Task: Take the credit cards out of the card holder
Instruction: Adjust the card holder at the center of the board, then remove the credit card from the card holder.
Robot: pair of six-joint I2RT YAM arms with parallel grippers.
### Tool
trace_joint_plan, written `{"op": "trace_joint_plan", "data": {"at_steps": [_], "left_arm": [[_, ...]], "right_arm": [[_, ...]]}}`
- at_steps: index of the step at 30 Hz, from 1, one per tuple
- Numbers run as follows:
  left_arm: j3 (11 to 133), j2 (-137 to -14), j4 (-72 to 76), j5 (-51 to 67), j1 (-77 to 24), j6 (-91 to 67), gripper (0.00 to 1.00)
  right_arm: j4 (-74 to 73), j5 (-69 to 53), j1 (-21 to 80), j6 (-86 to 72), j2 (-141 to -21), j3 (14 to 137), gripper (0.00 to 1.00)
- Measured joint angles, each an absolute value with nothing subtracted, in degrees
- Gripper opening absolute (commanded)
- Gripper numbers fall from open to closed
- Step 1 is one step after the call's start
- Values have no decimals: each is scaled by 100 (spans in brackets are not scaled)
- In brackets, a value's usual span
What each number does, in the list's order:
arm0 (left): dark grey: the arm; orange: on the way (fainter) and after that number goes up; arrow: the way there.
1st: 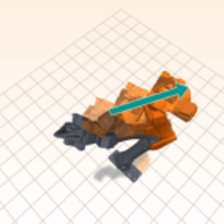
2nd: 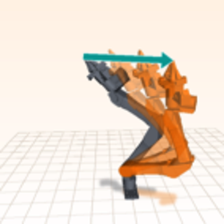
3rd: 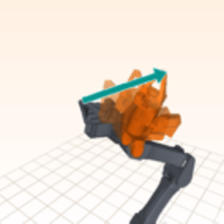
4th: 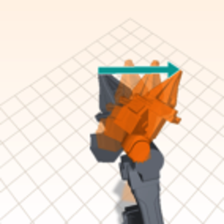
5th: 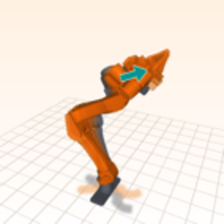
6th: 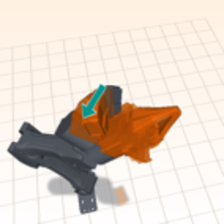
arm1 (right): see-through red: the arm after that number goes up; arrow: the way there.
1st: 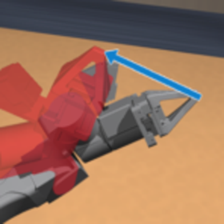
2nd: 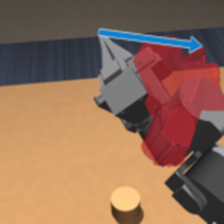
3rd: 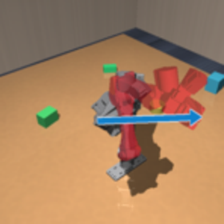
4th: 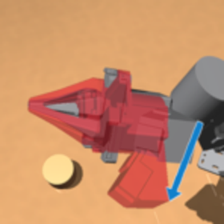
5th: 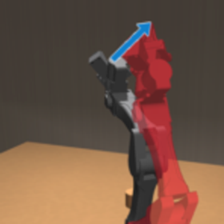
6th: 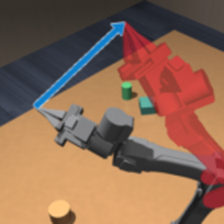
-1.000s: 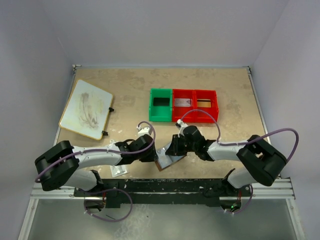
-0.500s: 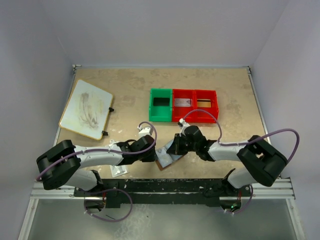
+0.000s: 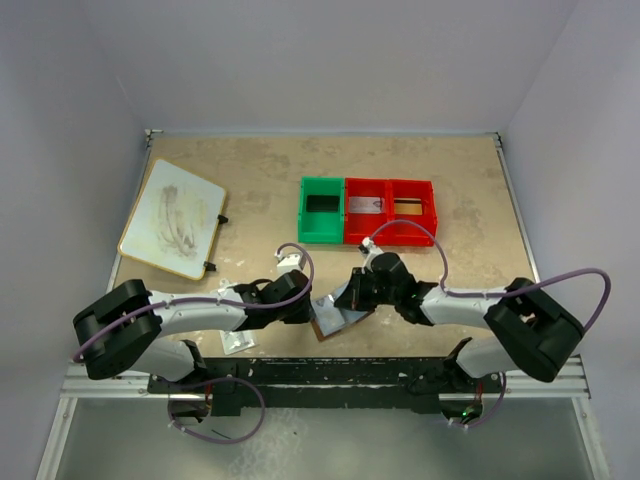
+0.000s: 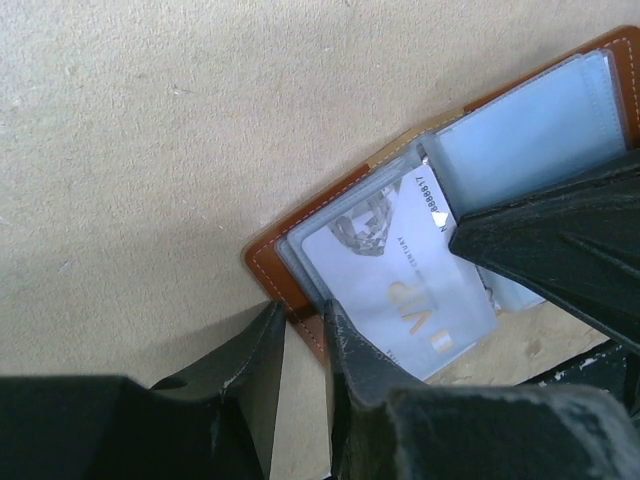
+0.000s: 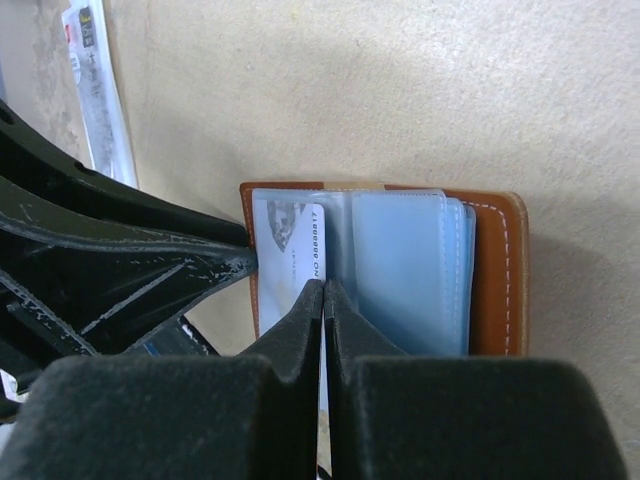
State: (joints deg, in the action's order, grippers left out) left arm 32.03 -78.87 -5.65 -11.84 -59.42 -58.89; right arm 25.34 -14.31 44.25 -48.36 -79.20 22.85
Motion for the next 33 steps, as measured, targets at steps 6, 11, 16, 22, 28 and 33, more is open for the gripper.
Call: {"op": "trace_joint_plan", "data": {"at_steps": [6,11,16,22,28,33], "left_arm": [[3203,-7872,-574,-1243,-5944,-5894,22],[3203,-7765,-696,-1313,-5944,-5905,28],[3197,-7266,-585,-1391,-5944,-5940,39],[3199,-7094,-228,-1365,-5944,-5940,41],[3199,-7472,108,-1116,-5946,-5942,38],[3203,-7872,239,-915,-6010,-5933,34]], "right_arm": [[2220,-1098,4431,-4995,-7592,2209,0],[1986,-805,4436,-5043,-7251,2202,0],[1907,-696,4436,-5041,-7205,2202,0],[2080,-755,4436,-5068,-7548,2196,0],[2589,-928,4436,-5277,-7592,1953,1],[2674,-982,4436,-5374,-7612,1922,2]]}}
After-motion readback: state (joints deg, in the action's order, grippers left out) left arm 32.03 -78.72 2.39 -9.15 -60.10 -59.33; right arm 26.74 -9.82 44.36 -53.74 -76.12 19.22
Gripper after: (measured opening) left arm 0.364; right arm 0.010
